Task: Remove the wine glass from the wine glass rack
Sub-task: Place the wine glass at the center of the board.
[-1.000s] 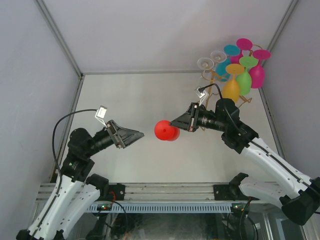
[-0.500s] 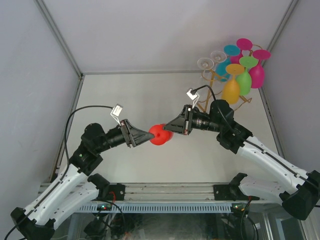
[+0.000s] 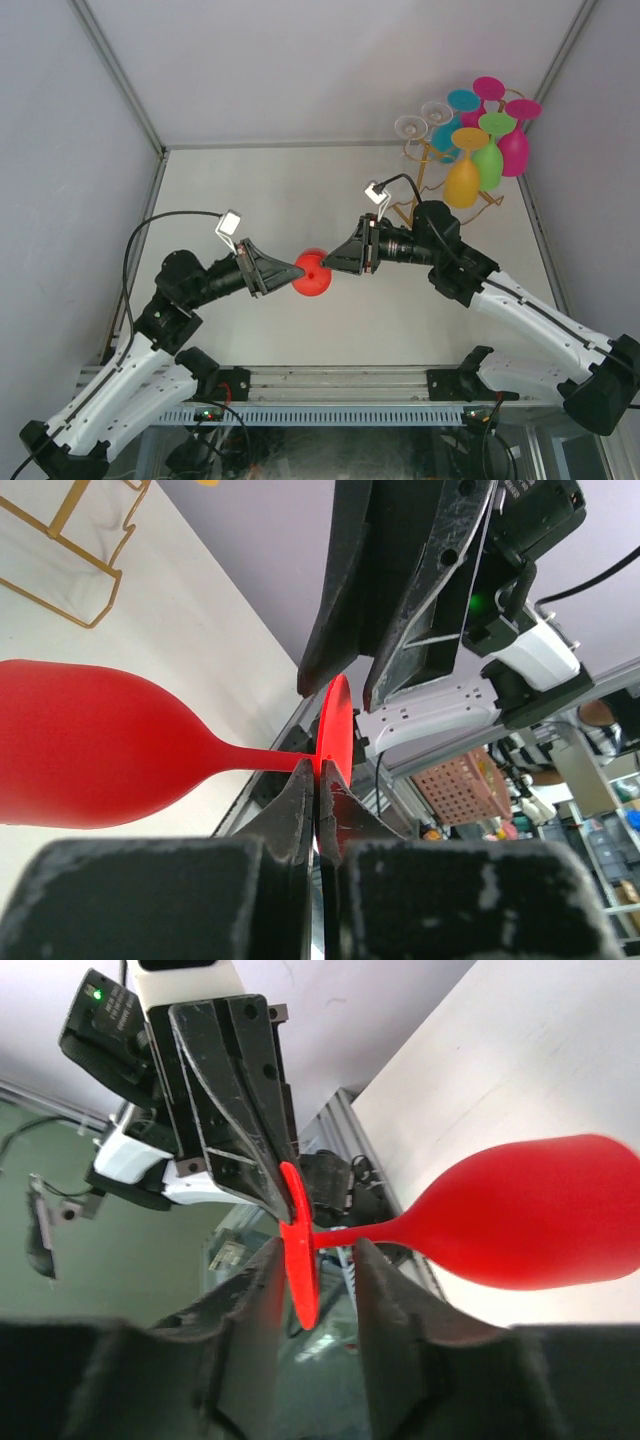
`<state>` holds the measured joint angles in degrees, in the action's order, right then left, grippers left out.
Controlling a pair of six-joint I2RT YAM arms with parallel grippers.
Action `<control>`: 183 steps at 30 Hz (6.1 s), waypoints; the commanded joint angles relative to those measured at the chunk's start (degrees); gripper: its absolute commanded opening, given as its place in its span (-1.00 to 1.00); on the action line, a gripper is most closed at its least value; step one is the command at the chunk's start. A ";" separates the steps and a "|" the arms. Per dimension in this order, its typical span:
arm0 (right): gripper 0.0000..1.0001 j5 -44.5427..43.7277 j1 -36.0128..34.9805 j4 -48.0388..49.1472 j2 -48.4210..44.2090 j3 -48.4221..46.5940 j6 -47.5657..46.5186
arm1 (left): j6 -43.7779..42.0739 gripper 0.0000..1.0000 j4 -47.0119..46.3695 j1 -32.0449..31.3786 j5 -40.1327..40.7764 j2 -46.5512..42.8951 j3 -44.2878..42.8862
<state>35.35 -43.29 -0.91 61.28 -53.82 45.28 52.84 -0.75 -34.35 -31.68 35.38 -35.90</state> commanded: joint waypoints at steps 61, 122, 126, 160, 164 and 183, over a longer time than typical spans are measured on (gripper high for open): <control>-1.00 -12.25 -16.35 18.59 -5.47 13.48 -7.61 | -11.15 0.56 19.81 -0.19 8.67 -10.83 -7.61; -1.00 -30.68 -32.46 12.05 -2.12 27.19 -111.87 | -30.73 0.84 44.19 -0.11 1.28 18.88 -35.30; -1.00 -31.54 -33.31 11.48 -2.32 27.21 -112.87 | -30.82 0.71 43.04 -0.14 -5.55 20.07 -33.74; -1.00 -32.92 -30.89 12.48 -0.76 27.06 -113.42 | -41.71 -0.48 49.31 -0.19 -14.11 23.84 -32.30; -1.00 -33.81 -30.89 13.01 -0.55 27.02 -113.15 | -42.07 -0.63 49.24 -0.20 -14.54 23.12 -31.69; -1.00 -35.34 -31.68 13.41 -2.08 26.21 -114.19 | -44.87 -0.91 49.96 -0.31 -17.04 21.31 -30.05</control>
<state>2.44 -74.98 8.78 60.53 -26.17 -70.17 9.32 48.53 -34.20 -44.29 57.93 -67.35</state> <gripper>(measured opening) 0.011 0.136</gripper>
